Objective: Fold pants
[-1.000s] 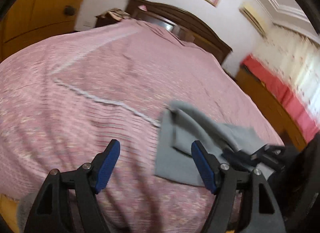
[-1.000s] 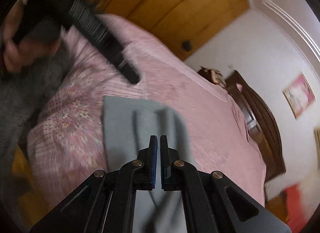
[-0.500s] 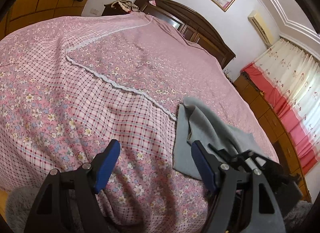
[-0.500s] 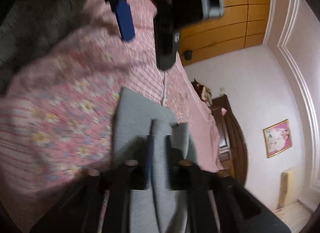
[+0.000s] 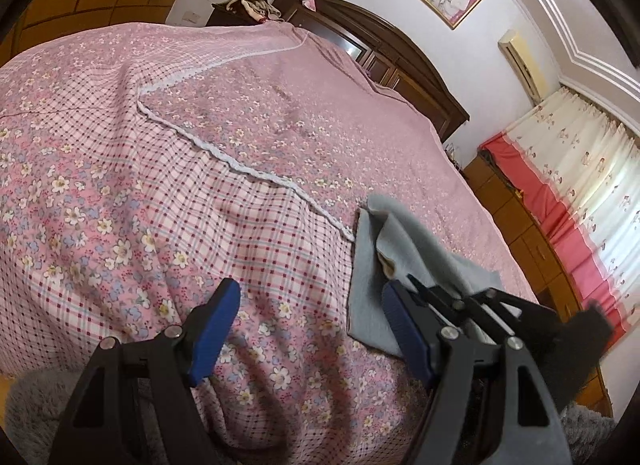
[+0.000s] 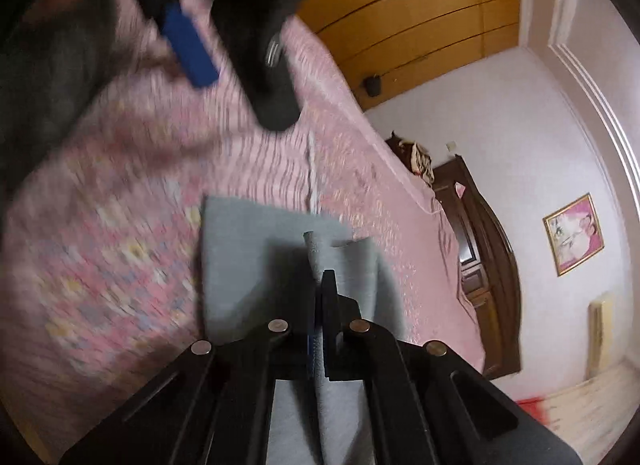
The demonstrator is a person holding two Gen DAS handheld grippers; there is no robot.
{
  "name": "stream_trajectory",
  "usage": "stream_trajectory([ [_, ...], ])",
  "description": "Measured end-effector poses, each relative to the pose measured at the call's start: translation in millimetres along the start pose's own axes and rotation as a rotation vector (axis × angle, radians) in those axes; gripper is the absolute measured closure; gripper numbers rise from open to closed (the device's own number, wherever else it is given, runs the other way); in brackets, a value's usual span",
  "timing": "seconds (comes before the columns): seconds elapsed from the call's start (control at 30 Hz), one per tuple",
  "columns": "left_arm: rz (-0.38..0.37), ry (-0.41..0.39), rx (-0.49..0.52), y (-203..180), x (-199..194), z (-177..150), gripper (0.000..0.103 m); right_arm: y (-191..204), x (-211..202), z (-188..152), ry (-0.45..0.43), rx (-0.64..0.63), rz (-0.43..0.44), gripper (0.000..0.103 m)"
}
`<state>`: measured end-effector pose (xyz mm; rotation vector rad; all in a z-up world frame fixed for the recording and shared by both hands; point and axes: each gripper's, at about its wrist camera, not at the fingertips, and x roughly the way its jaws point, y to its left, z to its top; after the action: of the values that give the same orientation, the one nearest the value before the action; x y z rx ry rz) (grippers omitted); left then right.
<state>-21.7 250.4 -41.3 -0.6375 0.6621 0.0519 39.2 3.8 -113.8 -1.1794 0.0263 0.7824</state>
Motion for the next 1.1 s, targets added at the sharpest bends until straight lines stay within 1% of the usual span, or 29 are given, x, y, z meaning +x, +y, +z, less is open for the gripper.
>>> stream_trajectory([
  [0.1, -0.006, -0.001, -0.007, 2.6, -1.4, 0.4, 0.026, 8.5, -12.3, 7.6, -0.026, -0.034, 0.014, 0.1],
  [0.2, -0.01, -0.005, -0.014, 5.6, -4.1, 0.4, 0.026, 20.5, -14.2, 9.7, -0.045, -0.058, 0.03, 0.1],
  [0.27, -0.009, -0.006, -0.015, 7.2, -5.6, 0.3, 0.026, 24.3, -14.5, 8.4, -0.043, -0.048, 0.049, 0.1],
  [0.37, -0.008, -0.005, -0.018, 9.6, -6.5, 0.6, 0.026, 30.0, -18.3, 7.7, -0.05, -0.038, 0.055, 0.1],
  [0.5, -0.013, 0.001, -0.027, 12.4, -5.9, 2.5, 0.026, 35.3, -27.7, 8.4, -0.05, 0.007, 0.062, 0.1],
  [0.6, -0.007, 0.007, -0.02, 9.4, -3.5, 3.2, 0.026, 31.2, -31.5, 14.1, -0.071, 0.064, 0.06, 0.099],
  [0.7, 0.003, 0.013, -0.007, 4.7, -0.7, 4.2, 0.026, 33.1, -38.3, 25.2, -0.111, 0.059, 0.093, 0.097],
  [0.73, 0.009, 0.013, -0.003, 3.1, -0.2, 4.8, 0.026, 34.3, -48.9, 26.8, -0.148, 0.06, 0.099, 0.097],
  [0.77, 0.008, 0.01, 0.001, 1.4, -0.9, 6.1, 0.026, 34.8, -57.7, 27.5, -0.162, 0.078, 0.11, 0.096],
  [0.83, 0.003, 0.001, 0.018, -4.5, -3.3, 9.5, 0.026, 23.1, -73.5, 20.3, -0.153, 0.177, 0.149, 0.096],
  [0.9, 0.033, -0.018, 0.066, -16.3, -5.5, 13.4, 0.026, 8.8, -81.0, 7.7, -0.122, 0.278, 0.151, 0.096],
  [0.97, 0.069, -0.049, 0.121, -33.2, -4.5, 16.5, 0.026, -18.8, -78.7, -10.9, -0.053, 0.433, 0.13, 0.096],
  [1.03, 0.066, -0.042, 0.193, -55.1, 4.5, 17.0, 0.026, -51.9, -77.6, -38.1, 0.009, 0.641, 0.079, 0.096],
  [1.1, 0.068, -0.022, 0.281, -82.1, 17.6, 15.2, 0.026, -75.8, -78.1, -64.2, 0.052, 0.815, 0.052, 0.096],
])
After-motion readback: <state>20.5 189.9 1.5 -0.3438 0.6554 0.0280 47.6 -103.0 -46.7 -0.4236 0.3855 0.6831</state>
